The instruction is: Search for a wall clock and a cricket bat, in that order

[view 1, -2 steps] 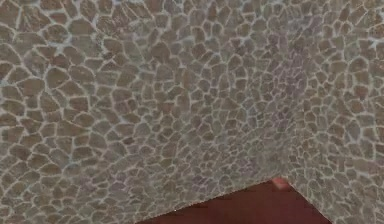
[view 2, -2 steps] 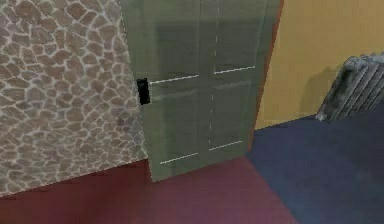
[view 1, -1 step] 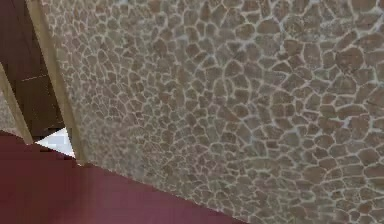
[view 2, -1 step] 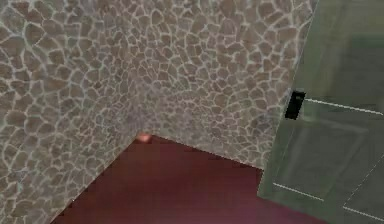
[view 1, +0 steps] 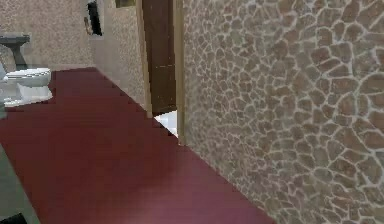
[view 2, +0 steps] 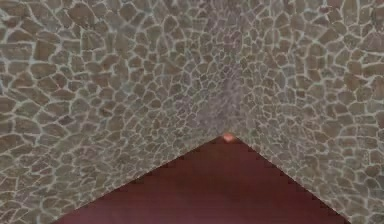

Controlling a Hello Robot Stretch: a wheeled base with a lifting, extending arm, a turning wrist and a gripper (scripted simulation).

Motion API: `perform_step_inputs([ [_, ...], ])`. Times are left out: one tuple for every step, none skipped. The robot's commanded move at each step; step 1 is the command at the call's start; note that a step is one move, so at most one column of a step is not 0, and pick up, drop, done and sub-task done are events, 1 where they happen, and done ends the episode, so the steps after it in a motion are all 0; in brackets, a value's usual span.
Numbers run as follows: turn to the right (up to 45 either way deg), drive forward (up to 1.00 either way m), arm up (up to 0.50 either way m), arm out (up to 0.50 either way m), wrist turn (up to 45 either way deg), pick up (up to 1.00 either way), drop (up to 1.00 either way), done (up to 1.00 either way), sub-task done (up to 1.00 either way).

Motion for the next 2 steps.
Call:
perform_step_inputs([
  [0.0,1.00,0.00,0.00,0.0,0.00,0.00,0.00,0.00],
  [-3.0,0.00,0.00,0.00,0.0,0.00,0.00,0.00,0.00],
])
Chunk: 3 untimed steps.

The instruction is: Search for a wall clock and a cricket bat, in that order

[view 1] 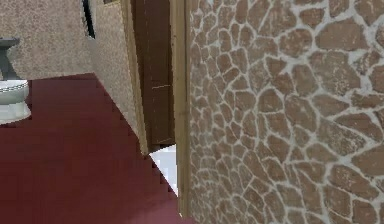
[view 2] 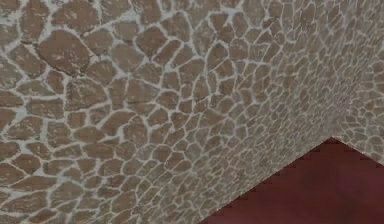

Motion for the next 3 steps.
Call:
perform_step_inputs([
  [0.0,0.10,0.00,0.00,0.0,0.00,0.00,0.00,0.00],
  [-33.0,0.00,0.00,0.00,0.0,0.00,0.00,0.00,0.00],
  [0.0,1.00,0.00,0.00,0.0,0.00,0.00,0.00,0.00],
])
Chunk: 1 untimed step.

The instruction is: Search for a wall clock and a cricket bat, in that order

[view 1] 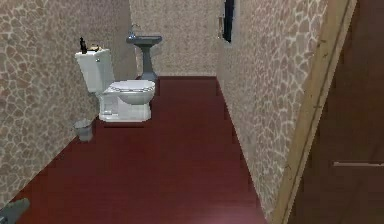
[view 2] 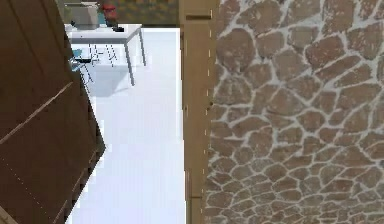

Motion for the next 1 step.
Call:
perform_step_inputs([
  [0.0,0.15,0.00,0.00,0.0,0.00,0.00,0.00,0.00],
])
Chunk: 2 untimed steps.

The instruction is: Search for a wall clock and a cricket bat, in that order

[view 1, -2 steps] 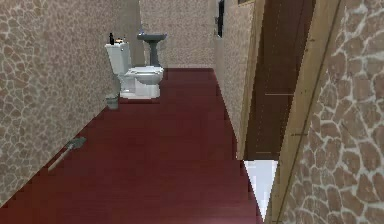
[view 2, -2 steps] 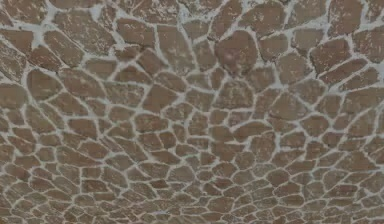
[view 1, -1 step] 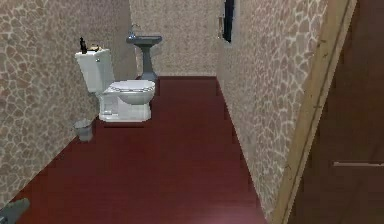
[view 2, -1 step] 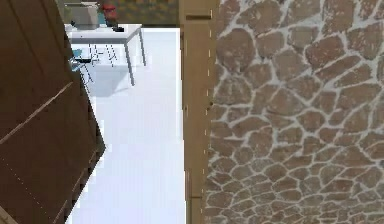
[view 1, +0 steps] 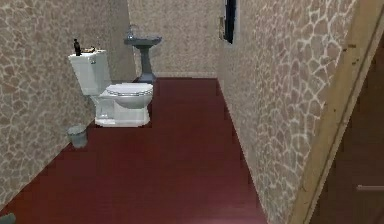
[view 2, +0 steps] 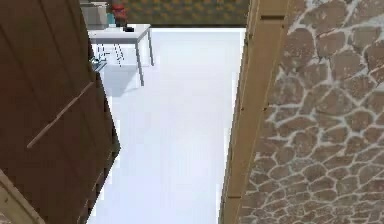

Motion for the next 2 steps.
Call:
perform_step_inputs([
  [36.0,0.00,0.00,0.00,0.0,0.00,0.00,0.00,0.00],
  [0.0,0.10,0.00,0.00,0.0,0.00,0.00,0.00,0.00],
])
